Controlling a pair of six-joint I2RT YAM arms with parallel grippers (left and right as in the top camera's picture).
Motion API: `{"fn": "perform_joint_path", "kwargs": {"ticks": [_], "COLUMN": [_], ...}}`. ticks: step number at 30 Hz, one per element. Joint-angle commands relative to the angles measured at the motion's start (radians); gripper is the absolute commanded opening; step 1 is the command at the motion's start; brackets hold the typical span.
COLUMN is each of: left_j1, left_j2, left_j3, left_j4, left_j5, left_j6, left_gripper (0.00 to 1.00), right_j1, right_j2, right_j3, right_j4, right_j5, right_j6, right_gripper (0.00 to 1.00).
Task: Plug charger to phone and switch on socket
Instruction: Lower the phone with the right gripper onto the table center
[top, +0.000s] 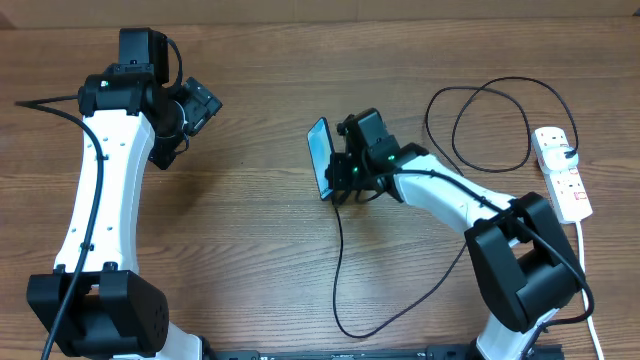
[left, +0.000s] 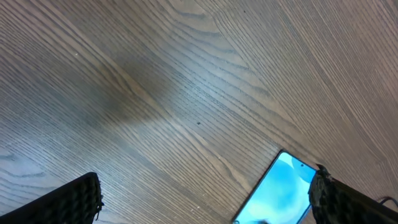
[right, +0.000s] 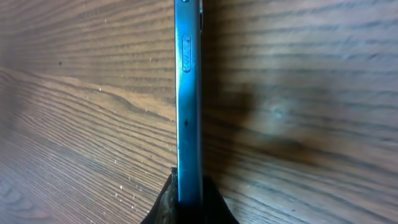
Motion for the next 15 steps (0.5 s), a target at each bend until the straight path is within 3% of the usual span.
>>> {"fn": "perform_joint_path", "kwargs": {"ticks": [1,6,9,15], "left_j1": [-0.002,-0.002,-0.002,-0.002], "left_j2": [-0.022,-0.022,-0.022,-0.022], "left_j3": [0.014,0.014,0.014,0.014], "left_j4": [-0.003,-0.003,-0.003,-0.003], "left_j5": [-0.018,-0.018,-0.018,-0.018], "left_j6": [0.012,0.012,0.012,0.012], "left_gripper": [1.0,1.0,1.0,1.0], "right_j1": [0.032,0.057,0.058,0.058], "right_j2": [0.004,0.004,0.004,0.004], "right_j3": [-0.053,-0.069,-0.069,-0.069], "right_j4": [0.01,0.037,0.038,0.037], "right_j5": [0.002,0.005,0.016,0.045], "right_j6": [0.029,0.029,0.029,0.028], "right_gripper": [0.04,0.06,0.16,0.19]}}
